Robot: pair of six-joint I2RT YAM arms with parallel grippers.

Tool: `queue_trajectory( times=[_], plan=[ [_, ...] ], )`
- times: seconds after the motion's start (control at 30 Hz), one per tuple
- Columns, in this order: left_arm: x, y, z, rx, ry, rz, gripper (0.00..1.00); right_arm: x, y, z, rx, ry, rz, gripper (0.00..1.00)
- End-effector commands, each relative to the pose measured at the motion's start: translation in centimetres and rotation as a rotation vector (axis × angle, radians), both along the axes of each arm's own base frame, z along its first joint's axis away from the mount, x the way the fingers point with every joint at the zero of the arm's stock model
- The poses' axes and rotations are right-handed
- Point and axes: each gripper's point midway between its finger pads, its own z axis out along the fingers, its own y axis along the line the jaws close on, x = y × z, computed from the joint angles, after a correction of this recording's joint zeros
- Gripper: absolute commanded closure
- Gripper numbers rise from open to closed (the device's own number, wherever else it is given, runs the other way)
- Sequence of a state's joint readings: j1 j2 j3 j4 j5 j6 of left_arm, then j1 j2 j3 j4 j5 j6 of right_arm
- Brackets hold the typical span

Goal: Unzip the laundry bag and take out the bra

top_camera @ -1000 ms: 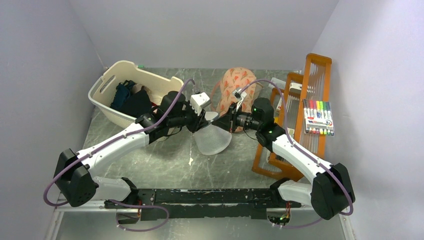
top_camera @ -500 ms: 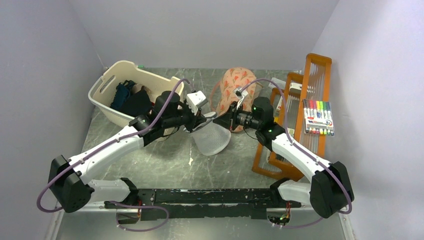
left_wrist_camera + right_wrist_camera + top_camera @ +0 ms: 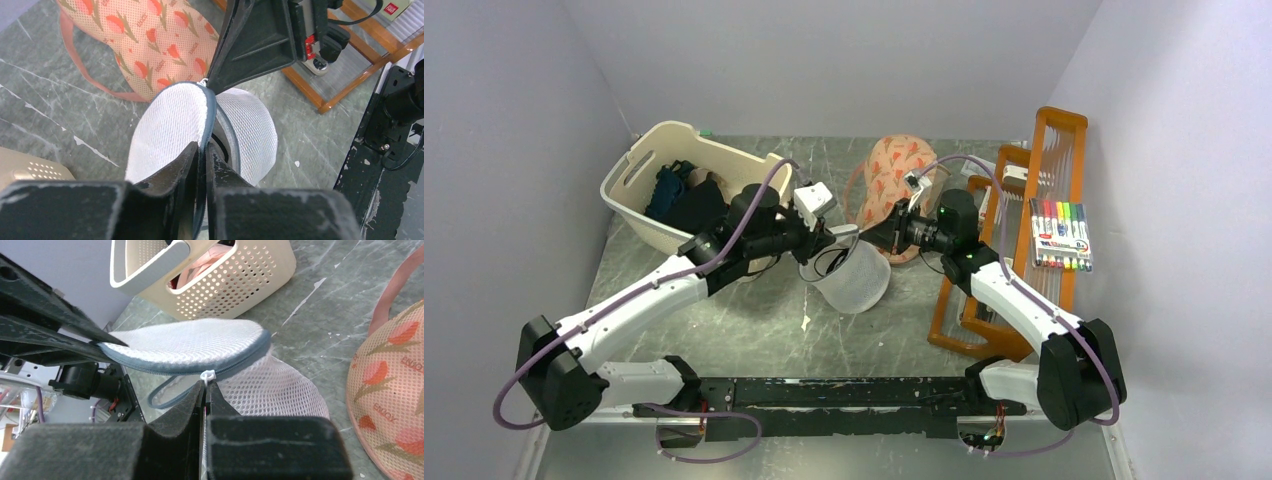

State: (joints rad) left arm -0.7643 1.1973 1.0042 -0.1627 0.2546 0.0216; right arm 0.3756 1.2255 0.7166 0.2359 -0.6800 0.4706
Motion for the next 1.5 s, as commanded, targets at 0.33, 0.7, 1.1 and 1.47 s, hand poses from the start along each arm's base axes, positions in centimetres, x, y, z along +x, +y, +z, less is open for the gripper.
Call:
queue_trajectory(
  times=[0.33,0.7,1.1,1.47],
  plan=[
    [0.9,-1.2,-1.3,0.045,0.054,-0.024,0.54,-3.4,2.4,3.3,0.072,-0.144,0.209,1.00],
    [1.0,-1.2,-1.6,0.056,0.062,-0.018,0.63,-4.3,2.9,4.1,0.086,-0.164,0.247,1.00],
    [0.6,-0.4,1.2,-0.010,-0.029,-0.007,0.90,-1.7,1.2,2.2,-0.006,-0.118,0.071,1.00],
    [-1.0,0.2,4.2,-0.084,-0.127,-0.059,0.93,-0.1,-0.5,0.6,-0.027,-0.043,0.022,1.00]
  ],
)
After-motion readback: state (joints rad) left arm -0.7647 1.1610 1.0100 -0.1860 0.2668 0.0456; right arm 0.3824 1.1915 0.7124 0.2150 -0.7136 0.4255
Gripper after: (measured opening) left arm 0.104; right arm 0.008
